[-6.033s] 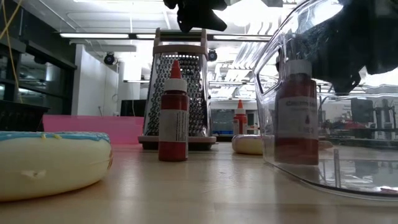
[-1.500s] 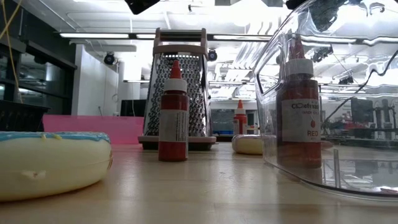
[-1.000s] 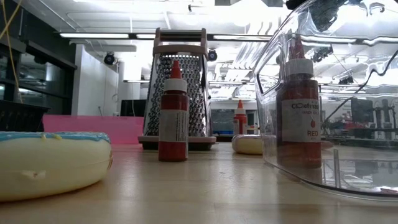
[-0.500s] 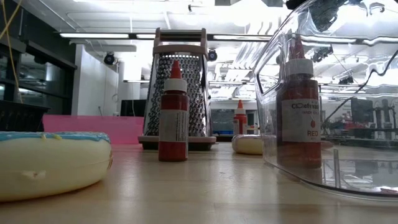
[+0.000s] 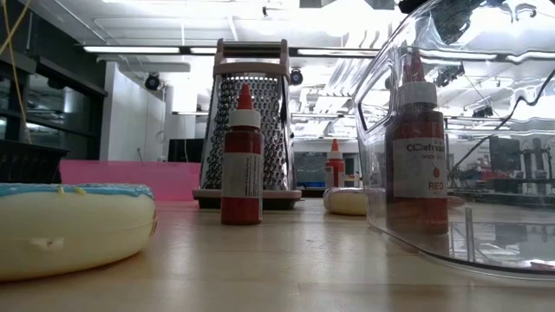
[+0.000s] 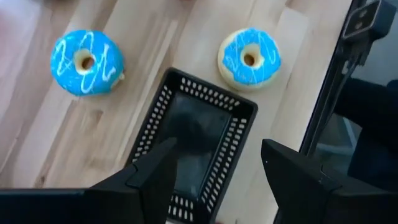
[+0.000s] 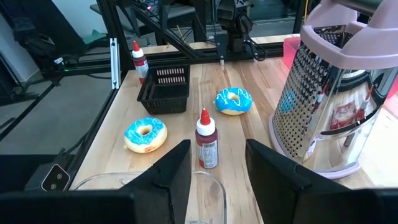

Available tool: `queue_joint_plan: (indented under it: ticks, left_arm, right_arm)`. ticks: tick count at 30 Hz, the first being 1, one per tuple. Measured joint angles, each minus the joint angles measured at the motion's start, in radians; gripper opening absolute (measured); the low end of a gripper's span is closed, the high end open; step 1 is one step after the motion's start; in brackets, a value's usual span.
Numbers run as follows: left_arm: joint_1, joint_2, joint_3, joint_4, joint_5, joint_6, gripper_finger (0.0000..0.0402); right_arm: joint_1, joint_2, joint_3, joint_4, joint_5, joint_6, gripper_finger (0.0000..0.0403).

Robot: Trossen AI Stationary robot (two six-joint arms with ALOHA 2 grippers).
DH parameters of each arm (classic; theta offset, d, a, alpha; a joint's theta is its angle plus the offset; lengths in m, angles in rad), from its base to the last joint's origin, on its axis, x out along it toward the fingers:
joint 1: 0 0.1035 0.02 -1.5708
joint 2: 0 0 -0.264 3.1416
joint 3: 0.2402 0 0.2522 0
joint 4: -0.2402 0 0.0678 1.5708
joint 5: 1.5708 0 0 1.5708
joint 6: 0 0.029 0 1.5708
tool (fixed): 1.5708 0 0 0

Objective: Pick & Place Food Item
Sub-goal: Put the left red food coloring bottle into the transparent bin

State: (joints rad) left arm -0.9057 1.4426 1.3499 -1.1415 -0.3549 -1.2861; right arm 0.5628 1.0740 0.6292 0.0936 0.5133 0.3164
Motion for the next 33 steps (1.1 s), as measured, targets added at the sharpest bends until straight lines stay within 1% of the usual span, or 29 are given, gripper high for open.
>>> queue_joint_plan:
  ticks: [3,5,9,15,20,25,33]
  left_arm:
    - [0.020,0.009,0.000,-0.001,0.080,0.006,0.0225]
    - [0.034,0.020,0.000,0.000,0.114,0.031,0.0225]
    - [0.052,0.027,0.000,0.001,0.128,0.055,0.0225]
    - [0.040,0.027,0.000,0.010,0.139,0.052,0.0225]
    - [-0.025,0.026,0.000,0.013,0.088,-0.058,0.0225]
    - [-0.097,0.049,0.000,-0.009,0.085,-0.197,0.0225]
    - [-0.193,0.091,0.000,-0.010,0.083,-0.334,0.0225]
  right_arm:
    - [0.000,0.000,0.000,0.000,0.000,0.000,0.0139]
    - [0.000,0.000,0.000,0.000,0.000,0.000,0.0139]
    - [0.000,0.000,0.000,0.000,0.000,0.000,0.0139]
    - [0.000,0.000,0.000,0.000,0.000,0.000,0.0139]
    - [0.000,0.000,0.000,0.000,0.000,0.000,0.0139]
    - [0.000,0.000,0.000,0.000,0.000,0.000,0.0139]
    - [0.000,0.000,0.000,0.000,0.000,0.000,0.0139]
